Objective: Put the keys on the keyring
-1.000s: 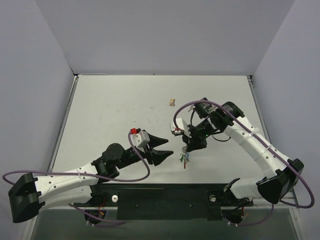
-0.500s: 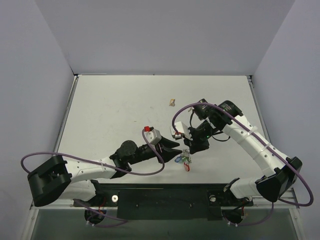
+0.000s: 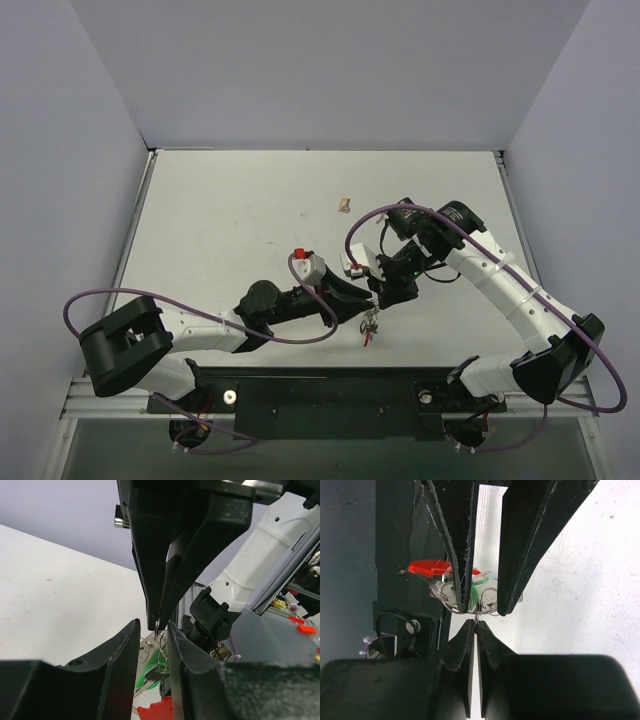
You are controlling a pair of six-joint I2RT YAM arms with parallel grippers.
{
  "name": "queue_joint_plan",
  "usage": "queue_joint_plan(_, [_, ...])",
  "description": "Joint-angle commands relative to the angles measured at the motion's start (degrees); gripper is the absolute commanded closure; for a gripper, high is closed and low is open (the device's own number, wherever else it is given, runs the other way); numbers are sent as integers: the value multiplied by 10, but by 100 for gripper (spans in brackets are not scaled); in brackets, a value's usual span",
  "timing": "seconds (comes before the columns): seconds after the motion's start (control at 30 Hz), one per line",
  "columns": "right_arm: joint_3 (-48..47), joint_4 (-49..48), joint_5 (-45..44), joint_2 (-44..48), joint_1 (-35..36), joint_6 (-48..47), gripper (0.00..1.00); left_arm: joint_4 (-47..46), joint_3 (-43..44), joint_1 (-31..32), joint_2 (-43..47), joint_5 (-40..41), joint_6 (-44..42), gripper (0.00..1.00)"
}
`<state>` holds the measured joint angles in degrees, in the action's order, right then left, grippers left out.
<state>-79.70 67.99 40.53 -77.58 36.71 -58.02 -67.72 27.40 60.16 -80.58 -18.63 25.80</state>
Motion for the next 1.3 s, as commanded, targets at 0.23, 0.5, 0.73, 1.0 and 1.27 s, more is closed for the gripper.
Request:
queue_joint_plan(0.23, [-6, 29, 29, 1, -4, -7, 100, -12, 43, -3, -5, -22, 0, 69])
queue_joint_plan(0.5, [-6, 29, 32, 2, -8, -6, 100, 7, 46, -3, -8, -32, -7, 69])
queue_joint_plan(0.73, [-6, 29, 34, 2, -9, -6, 100, 34, 53, -3, -7, -33, -15, 71])
queue_joint_plan(1.0, [-6, 29, 36, 2, -9, -6, 100, 64, 66, -3, -6, -48, -33, 100])
queue_joint_plan(1.27, [2, 21, 104, 37, -56, 1, 53, 17, 12, 0, 55, 19, -58, 100])
